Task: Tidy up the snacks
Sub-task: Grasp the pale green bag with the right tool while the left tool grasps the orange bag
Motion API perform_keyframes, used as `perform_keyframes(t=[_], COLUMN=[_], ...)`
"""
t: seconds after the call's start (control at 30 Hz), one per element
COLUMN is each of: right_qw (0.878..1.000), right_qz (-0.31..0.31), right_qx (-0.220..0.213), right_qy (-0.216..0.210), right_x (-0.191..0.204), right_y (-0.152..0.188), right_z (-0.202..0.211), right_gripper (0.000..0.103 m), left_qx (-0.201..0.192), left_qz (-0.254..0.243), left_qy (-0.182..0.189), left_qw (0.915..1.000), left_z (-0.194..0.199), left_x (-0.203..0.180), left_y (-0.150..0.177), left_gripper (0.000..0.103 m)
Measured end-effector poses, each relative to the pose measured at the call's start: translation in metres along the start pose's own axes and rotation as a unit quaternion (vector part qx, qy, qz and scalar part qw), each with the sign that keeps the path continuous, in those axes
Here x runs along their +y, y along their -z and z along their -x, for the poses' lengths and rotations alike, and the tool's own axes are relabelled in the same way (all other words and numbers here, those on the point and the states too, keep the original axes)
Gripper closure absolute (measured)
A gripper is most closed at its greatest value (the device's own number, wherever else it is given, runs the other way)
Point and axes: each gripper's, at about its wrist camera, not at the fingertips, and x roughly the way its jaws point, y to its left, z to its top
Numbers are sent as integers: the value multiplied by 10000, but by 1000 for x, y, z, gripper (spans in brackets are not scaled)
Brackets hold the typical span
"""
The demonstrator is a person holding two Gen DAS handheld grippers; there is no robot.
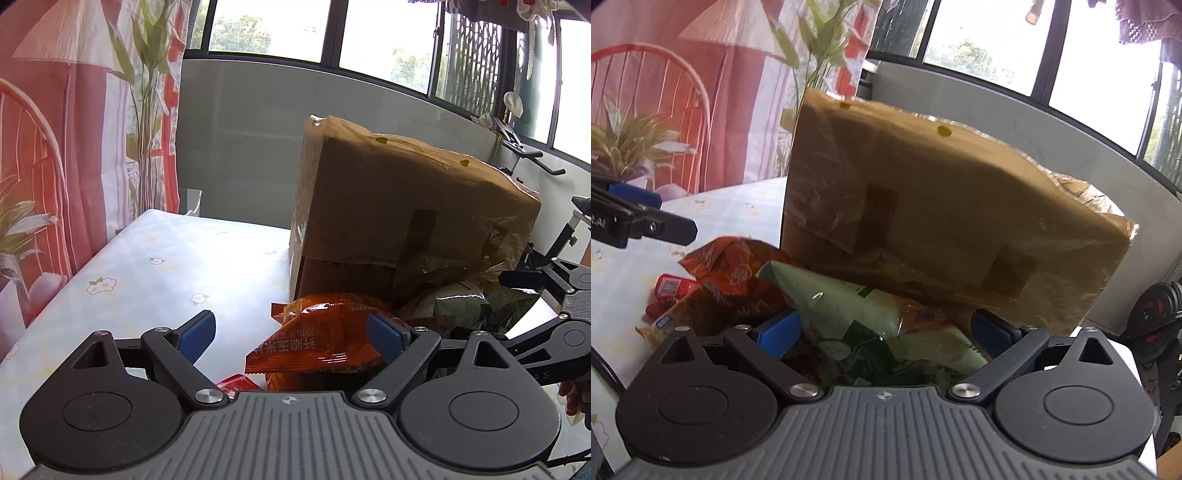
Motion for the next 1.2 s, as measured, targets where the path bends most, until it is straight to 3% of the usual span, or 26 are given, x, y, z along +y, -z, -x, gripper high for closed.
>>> perform_keyframes(t=[0.13,0.3,0.57,0.77,1.0,1.2], right_qw=[9989,9984,9999,9964,9933,9920], right_qz=[394,268,-58,-618,-916,-1023], right_qx=[237,474,31,-379,-517,-596], right_qy=[-12,-156,138,434,489,437], right_x=[1,-4,7,-1,-6,-11], right_y=[1,3,26,30,40,42], right_z=[-21,-37,-7,20,31,33], right_gripper=[2,2,26,27,27,27], left_qx=[46,200,283,421,869,1123], left_qz=[-89,-152,8,244,816,610], left_qy=[11,65,200,269,220,445], left_qw=[9999,9997,9994,9985,9926,9908], left_z=[-2,-10,-17,-38,-81,-93], left_x=[-2,-6,-5,-2,8,-2], left_y=[2,7,2,-18,-27,-14], left_gripper=[12,12,12,12,12,12])
